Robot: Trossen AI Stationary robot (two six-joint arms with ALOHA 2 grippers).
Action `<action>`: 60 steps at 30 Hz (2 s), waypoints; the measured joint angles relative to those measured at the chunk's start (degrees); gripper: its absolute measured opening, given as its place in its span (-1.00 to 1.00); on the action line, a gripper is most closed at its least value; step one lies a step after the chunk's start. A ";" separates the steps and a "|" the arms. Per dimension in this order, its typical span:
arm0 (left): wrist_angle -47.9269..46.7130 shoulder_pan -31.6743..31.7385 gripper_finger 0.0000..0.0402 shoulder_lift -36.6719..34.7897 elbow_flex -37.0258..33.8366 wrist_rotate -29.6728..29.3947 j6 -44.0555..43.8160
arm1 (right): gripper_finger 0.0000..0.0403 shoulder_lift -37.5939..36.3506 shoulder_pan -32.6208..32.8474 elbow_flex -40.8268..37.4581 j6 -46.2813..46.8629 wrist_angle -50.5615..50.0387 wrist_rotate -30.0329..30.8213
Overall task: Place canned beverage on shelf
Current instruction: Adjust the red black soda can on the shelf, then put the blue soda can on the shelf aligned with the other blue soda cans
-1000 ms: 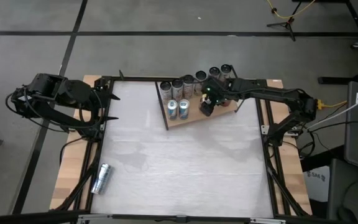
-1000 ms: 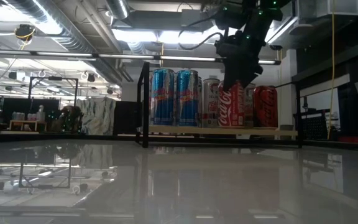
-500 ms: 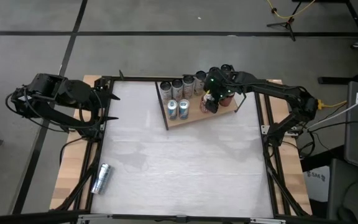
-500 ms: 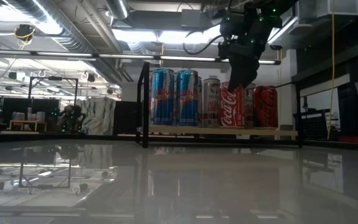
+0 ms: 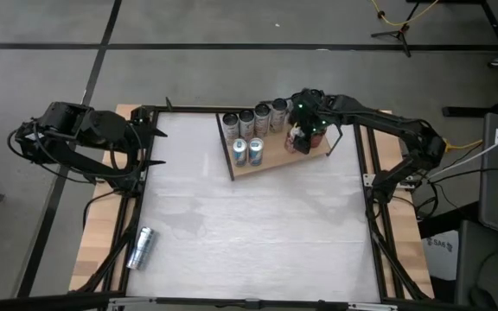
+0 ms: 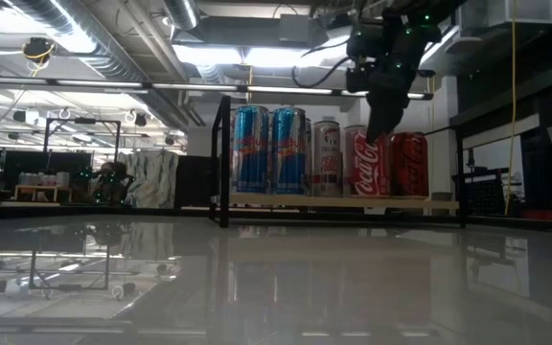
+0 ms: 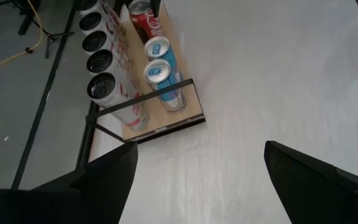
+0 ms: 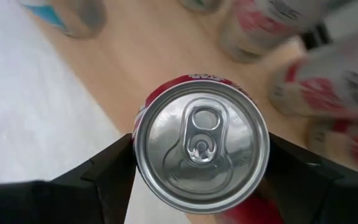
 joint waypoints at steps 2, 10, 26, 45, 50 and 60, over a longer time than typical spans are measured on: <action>0.73 -0.01 0.70 0.01 0.00 0.01 0.02 | 0.45 -0.54 -0.89 -0.04 -0.02 -0.38 0.55; 0.98 0.00 0.70 0.00 0.00 -0.01 -0.03 | 0.45 -0.85 -2.32 -0.08 -1.98 -0.08 0.21; 0.96 -0.02 0.70 0.01 0.00 0.00 -0.13 | 0.61 -0.96 -2.27 -0.04 -2.89 -1.26 -0.27; 0.96 0.00 0.70 -0.01 0.00 0.01 -2.35 | 0.72 -1.68 -2.25 0.14 -2.81 -1.02 -0.27; 0.94 -0.02 0.70 0.01 0.00 0.13 -7.56 | 0.72 -3.96 -2.23 0.14 -2.80 -0.95 -0.30; -1.16 -0.02 0.70 -0.01 0.02 7.08 -25.38 | 0.72 -11.04 -1.14 0.14 2.11 -0.64 -0.83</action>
